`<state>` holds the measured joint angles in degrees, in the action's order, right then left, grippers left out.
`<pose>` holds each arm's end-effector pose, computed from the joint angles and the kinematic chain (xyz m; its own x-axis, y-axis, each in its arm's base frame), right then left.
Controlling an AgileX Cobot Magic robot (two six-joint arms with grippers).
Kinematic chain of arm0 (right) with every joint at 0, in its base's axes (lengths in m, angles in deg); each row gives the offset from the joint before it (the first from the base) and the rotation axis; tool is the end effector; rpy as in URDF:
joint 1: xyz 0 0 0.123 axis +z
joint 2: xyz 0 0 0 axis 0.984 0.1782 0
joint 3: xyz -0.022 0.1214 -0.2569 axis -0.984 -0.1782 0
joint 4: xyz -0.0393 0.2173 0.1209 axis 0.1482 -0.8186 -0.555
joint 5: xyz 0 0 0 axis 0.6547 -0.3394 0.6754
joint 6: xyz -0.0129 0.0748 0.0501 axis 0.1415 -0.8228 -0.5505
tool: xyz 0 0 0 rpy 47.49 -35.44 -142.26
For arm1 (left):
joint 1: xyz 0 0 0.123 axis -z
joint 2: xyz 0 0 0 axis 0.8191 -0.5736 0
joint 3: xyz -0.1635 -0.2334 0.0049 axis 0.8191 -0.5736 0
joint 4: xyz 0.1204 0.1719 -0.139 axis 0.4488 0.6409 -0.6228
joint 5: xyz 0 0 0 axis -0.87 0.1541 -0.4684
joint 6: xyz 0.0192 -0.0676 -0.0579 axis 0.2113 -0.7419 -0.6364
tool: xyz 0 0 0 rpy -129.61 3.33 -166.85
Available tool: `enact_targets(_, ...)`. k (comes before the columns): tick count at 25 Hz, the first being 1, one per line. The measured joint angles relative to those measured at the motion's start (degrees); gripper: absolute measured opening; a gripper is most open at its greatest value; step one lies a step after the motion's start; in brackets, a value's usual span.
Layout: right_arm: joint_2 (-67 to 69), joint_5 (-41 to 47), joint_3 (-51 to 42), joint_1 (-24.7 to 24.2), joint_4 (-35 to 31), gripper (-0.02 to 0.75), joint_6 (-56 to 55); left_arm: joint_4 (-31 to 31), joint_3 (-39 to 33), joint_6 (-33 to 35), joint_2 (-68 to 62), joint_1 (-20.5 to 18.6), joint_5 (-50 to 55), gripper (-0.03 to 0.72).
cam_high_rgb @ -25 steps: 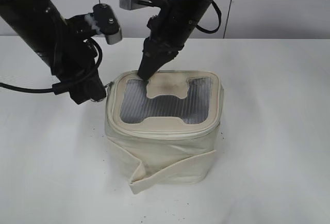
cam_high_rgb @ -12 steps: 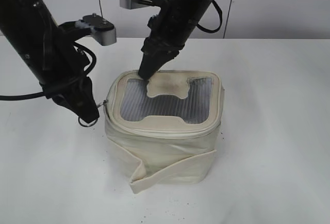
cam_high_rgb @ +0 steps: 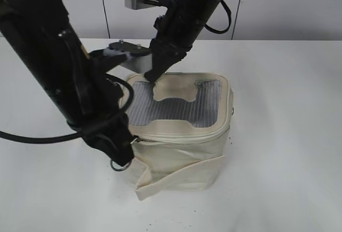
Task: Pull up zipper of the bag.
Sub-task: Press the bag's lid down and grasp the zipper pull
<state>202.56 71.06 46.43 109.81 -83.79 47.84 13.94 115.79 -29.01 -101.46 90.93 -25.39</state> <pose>0.3945 0.2773 0.2130 -0.4805 -0.7771 -0.4066 -0.8742 0.3873 0.2928 0.2284 -0.2047 0.2334 -0.6010 0.7809 -0.1702 0.7848 0.5364 -0.3104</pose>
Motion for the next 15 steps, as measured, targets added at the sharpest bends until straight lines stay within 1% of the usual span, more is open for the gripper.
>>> enact_targets(4, 0.0, 0.0, 0.0, 0.0, 0.1, 0.037, -0.1, 0.2, -0.1, -7.9, 0.0, 7.0, -6.3, 0.003)
enact_targets(8, -0.1, 0.0, 0.0, 0.0, 0.2, 0.037, -0.2, 0.2, -0.5, -11.6, 0.0, 12.2, -13.7, 0.003)
enact_targets(10, -0.1, 0.0, 0.0, 0.0, 0.2, 0.037, -0.2, 0.2, -0.6, -12.2, -0.1, 13.2, -15.4, 0.003)
enact_targets(15, -0.1, 0.0, 0.0, 0.0, 0.2, 0.037, -1.9, 1.8, -0.6, -15.6, -0.1, 13.6, -15.8, 0.003)
